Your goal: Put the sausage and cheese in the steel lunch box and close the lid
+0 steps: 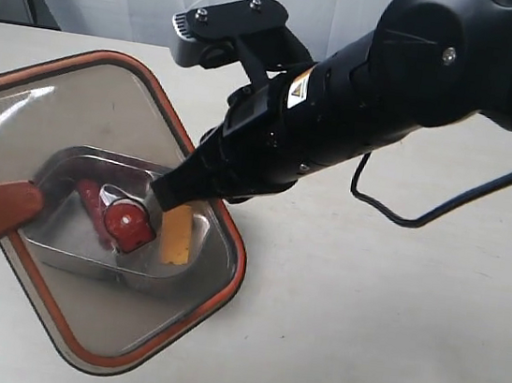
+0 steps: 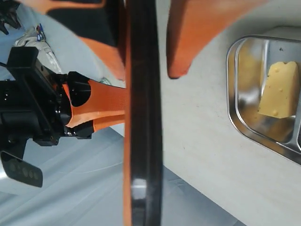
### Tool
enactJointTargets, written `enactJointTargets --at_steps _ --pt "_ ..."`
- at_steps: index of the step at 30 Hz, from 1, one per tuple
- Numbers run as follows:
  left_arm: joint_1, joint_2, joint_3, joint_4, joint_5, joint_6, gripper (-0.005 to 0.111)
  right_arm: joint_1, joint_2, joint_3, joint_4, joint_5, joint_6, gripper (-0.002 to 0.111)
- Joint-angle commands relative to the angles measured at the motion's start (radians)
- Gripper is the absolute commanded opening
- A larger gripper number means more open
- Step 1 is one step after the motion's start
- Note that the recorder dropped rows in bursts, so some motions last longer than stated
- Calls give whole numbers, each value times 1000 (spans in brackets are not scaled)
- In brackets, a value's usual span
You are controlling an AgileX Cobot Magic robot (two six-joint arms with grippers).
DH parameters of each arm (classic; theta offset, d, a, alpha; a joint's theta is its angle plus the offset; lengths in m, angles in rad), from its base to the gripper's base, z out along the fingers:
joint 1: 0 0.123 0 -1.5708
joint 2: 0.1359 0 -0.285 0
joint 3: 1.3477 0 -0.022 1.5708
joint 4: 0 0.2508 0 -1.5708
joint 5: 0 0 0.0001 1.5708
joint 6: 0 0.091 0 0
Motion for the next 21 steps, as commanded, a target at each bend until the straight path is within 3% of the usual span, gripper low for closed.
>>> enactJointTargets --at_steps 1,2,9,16,21 --pt "-2 29 -9 -9 40 60 5 2 -10 4 24 -20 -2 0" --pt "-2 29 -13 -9 40 75 0 2 -10 4 24 -16 -2 0" --pt "-2 29 -58 -9 6 100 0 2 -10 4 11 -38 -2 3" --pt "-2 29 -77 -9 -40 101 0 2 -10 -46 -20 -36 -2 45" --pt "-2 29 -80 61 -127 101 0 0 -35 -77 -44 -46 7 40"
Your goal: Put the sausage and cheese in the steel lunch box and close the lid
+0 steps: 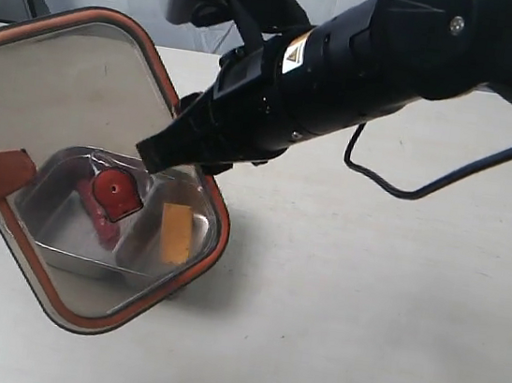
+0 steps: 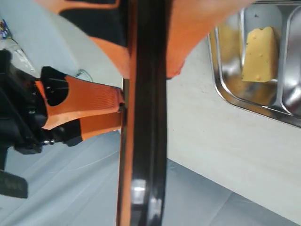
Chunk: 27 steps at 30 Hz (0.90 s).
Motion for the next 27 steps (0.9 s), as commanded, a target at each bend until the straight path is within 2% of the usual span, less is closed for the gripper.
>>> enactJointTargets --at_steps 1,7,11,18,22,27 --pt "-2 1 -12 72 -88 8 0 0 -46 -29 -48 -8 24 40" --pt "-2 1 -115 270 -162 8 0 0 -143 -32 -387 70 318 39" --pt "-2 1 -226 487 -221 8 0 0 -210 -32 -587 144 474 39" --pt "-2 40 -366 884 -294 8 0 0 -286 -32 -620 161 514 39" --pt "-2 81 -408 987 -302 24 0 0 -298 -32 -611 170 518 39" --pt "-9 122 -420 1013 -370 177 0 0 -298 -32 -599 184 518 39"
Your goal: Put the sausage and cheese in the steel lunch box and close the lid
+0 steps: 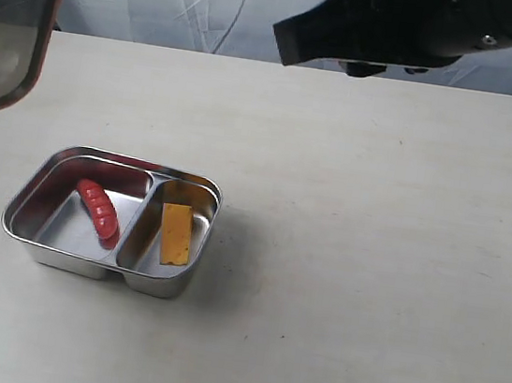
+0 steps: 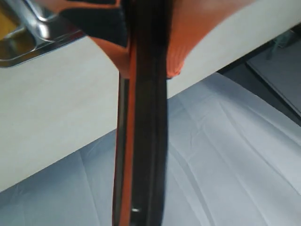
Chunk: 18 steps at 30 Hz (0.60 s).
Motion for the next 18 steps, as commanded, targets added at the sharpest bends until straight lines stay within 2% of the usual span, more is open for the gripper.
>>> enactJointTargets --at_steps 1,4,8,12,18 --pt "-18 38 -13 23 -76 140 0 0 -6 -5 3 8 5 39" --pt "-55 58 -13 50 -79 242 0 0 -6 -5 3 10 5 39" --pt "-124 68 -8 119 -46 247 0 0 -17 -5 3 35 5 39" --pt "-185 68 36 213 -84 247 0 0 -57 -5 -22 64 45 39" --pt "-240 68 112 313 -242 247 0 0 -175 49 -24 77 64 39"
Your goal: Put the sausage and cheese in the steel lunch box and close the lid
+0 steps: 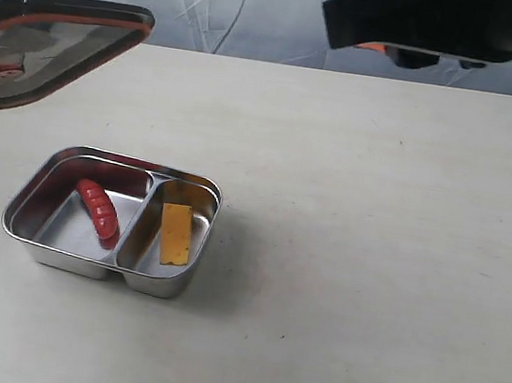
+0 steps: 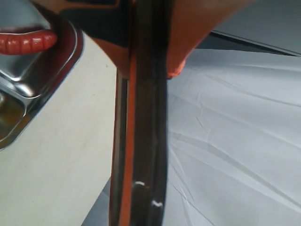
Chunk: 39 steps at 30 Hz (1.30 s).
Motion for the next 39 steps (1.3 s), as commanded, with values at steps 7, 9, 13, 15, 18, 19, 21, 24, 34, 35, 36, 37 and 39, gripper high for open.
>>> enactJointTargets --at_steps 7,9,13,15,18,19,21,24,34,35,36,37,39 --pt "-121 1 93 178 -155 -2 0 0 -230 181 -48 18 89 39" --pt "-147 1 111 196 -162 -2 0 0 -267 213 -79 29 131 39" --pt "-178 1 142 215 -194 -2 0 0 -320 252 -109 64 166 39" --pt "-188 1 146 257 -206 -2 0 0 -343 256 -122 95 169 39" --pt "-194 12 146 357 -257 -2 0 0 -365 256 -144 123 170 39" --pt "-194 17 146 391 -319 -2 0 0 -370 256 -148 132 170 39" --pt "-194 26 137 424 -432 -2 0 0 -376 256 -147 142 170 39" --pt "-194 38 93 461 -508 -2 0 0 -376 256 -147 164 170 39" --pt "-259 83 80 564 -502 -2 0 0 -376 256 -171 162 184 39" --pt "-267 87 84 564 -510 -2 0 0 -376 256 -171 162 184 39" --pt "-275 94 92 558 -517 -2 0 0 -376 256 -171 162 184 39" --pt "-276 104 97 548 -517 -2 0 0 -376 256 -170 162 186 39" --pt "-278 133 113 524 -519 1 0 0 -376 256 -170 162 186 39"
